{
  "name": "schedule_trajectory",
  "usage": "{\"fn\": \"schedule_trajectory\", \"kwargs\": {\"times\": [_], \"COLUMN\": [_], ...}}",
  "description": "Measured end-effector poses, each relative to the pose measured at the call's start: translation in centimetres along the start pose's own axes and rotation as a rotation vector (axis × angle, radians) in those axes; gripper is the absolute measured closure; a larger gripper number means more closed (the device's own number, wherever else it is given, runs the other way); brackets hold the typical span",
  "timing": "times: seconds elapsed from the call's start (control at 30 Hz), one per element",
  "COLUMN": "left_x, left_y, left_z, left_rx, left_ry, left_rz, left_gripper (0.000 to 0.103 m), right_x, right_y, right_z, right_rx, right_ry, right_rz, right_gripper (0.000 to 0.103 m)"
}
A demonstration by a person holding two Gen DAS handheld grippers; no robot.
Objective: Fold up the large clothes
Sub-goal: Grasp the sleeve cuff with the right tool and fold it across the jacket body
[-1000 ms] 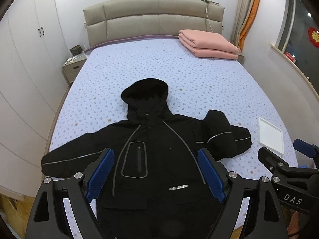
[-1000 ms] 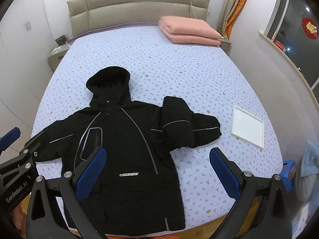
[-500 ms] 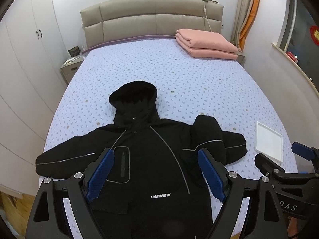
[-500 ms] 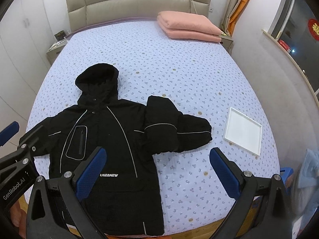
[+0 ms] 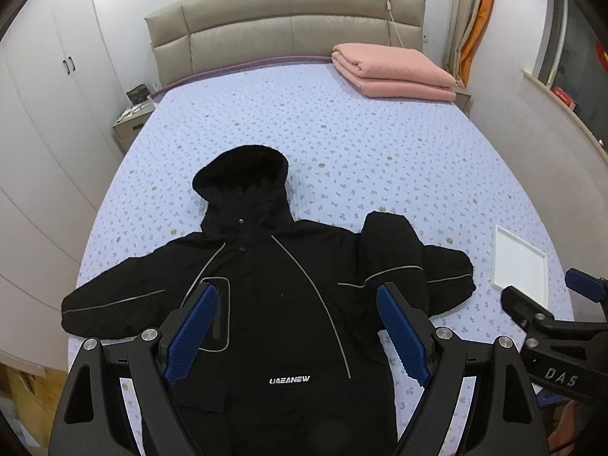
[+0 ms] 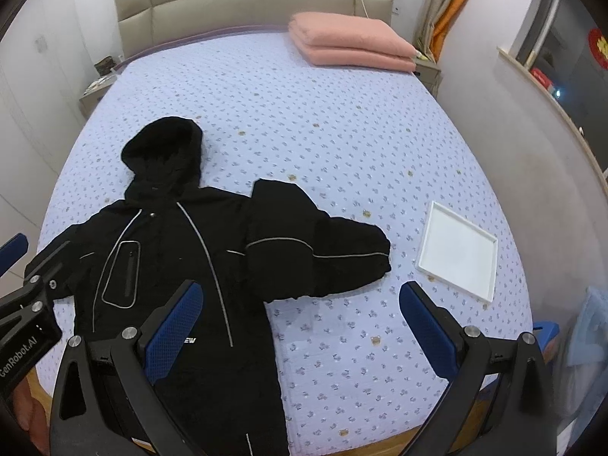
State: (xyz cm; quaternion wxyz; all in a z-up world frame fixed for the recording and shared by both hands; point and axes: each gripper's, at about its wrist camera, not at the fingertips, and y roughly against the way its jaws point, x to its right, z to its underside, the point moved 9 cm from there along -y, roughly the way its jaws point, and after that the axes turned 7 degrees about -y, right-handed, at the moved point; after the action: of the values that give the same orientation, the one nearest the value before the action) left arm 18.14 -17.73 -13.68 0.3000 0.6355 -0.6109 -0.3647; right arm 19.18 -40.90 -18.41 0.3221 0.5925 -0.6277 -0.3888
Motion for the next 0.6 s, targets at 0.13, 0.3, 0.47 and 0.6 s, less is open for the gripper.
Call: {"fn": "schedule_trajectory", "kwargs": {"times": [0.13, 0.3, 0.47, 0.6], "left_x": [0.8, 0.8, 0.1, -0.1], "left_y": [-2.9, -7.1, -12.4, -16.8], "left_z": [0.4, 1.1, 2.6, 4.3], "left_rx": [-0.01, 0.018, 0.022, 0.007], "left_ry": [0.014, 0.05, 0.078, 0.111], "left_rz": [-0.006, 0.006, -0.002, 0.035], "left_gripper": [0.016, 0.016, 0.016, 0.016], "right_x": [2.7, 7.0, 9.9, 13.9], "right_y": [-2.6, -8.5, -18.3, -25.2], "right_z": [-0.1, 0.6, 2.0, 3.0], "right_rx": [0.008, 0.009, -0.036, -0.083], "right_ry": [-0.016, -0.05, -0.075, -0.191], "right_rz": [0.011, 0.009, -0.026, -0.004], "right_gripper": [0.0, 0.0, 0.008, 0.012]}}
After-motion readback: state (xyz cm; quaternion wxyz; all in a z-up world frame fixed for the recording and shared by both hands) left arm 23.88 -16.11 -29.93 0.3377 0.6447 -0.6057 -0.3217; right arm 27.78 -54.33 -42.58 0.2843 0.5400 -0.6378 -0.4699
